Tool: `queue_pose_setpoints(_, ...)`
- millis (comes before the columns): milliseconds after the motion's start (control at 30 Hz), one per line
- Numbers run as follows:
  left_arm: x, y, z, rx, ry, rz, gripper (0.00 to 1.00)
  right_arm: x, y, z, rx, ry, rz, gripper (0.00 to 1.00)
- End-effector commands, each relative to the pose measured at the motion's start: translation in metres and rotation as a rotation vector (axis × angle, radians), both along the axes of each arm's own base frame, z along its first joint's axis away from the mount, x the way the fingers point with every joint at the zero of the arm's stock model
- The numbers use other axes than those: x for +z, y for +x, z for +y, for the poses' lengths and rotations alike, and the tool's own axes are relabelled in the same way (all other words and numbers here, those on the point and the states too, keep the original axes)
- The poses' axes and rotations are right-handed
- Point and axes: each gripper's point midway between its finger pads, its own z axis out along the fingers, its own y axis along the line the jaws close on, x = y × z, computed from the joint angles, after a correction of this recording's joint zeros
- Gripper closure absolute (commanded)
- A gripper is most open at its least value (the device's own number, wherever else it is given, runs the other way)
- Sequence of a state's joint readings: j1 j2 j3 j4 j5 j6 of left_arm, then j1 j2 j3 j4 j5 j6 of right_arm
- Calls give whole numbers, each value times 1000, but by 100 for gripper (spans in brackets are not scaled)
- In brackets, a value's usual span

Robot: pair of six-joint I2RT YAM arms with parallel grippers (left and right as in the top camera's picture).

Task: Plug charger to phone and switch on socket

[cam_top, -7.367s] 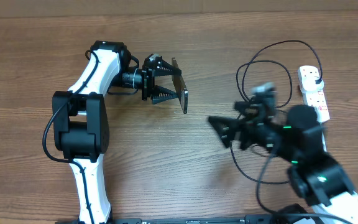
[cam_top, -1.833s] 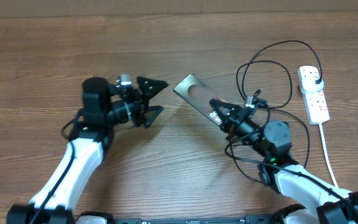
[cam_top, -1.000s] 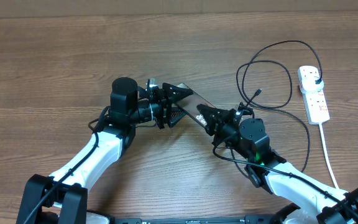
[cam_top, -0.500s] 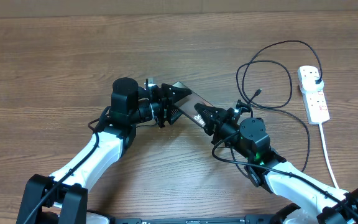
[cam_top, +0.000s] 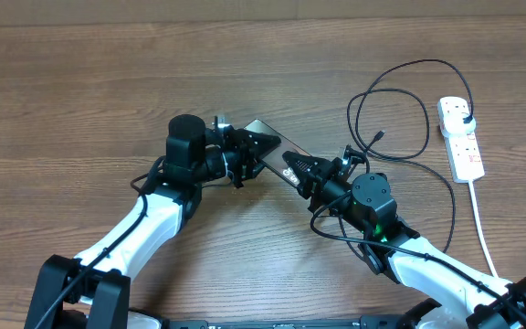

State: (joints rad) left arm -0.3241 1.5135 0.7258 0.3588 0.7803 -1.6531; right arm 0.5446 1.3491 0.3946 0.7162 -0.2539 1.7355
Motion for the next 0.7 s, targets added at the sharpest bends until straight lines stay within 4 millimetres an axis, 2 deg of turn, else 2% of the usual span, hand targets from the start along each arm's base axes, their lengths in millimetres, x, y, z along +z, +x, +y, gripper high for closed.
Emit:
queue_pose_setpoints(0,3,-5,-10,-32,2,-27,78,17,-4,12,49,23,-34,96)
queue_pose_setpoints(367,2,-6,-12,-48,17,-59,95,14,-4,12,51,17,-26,96)
queue_pose_setpoints(600,0,-2,-9,-25,38,-72,96,-9,-10,10,65,-33,61,75)
queue_pose_setpoints(667,0,1,-5,-20,48,-92,96,-19,-13,9,67,-65,89,61)
